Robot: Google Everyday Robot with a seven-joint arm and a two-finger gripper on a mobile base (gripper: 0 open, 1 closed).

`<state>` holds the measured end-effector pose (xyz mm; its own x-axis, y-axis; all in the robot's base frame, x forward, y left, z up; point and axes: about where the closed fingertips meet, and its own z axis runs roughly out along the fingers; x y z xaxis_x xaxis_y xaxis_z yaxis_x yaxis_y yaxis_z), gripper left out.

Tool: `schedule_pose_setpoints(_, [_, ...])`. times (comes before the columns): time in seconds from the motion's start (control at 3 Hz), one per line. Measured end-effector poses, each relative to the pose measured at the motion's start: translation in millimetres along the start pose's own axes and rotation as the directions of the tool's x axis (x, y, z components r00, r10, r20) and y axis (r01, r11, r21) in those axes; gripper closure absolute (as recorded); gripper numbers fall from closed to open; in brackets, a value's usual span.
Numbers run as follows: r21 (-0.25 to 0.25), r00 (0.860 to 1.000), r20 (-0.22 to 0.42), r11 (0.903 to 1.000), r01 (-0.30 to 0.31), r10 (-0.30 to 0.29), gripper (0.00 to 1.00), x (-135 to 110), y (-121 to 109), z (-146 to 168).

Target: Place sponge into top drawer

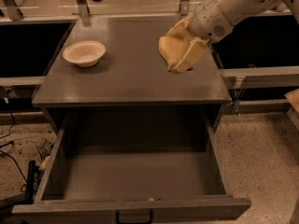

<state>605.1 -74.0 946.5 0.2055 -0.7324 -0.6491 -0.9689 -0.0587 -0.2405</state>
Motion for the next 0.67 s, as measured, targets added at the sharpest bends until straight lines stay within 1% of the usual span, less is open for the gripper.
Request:
schedule_pose_setpoints(0.33, [-0.023,0.998,0.026,0.9980,0.059,-0.059,1.00,-11,-7,19])
schedule_pose_setpoints(0.67, [-0.049,0.994,0.034,0.9936,0.102,-0.101,1.00,-15,15,31])
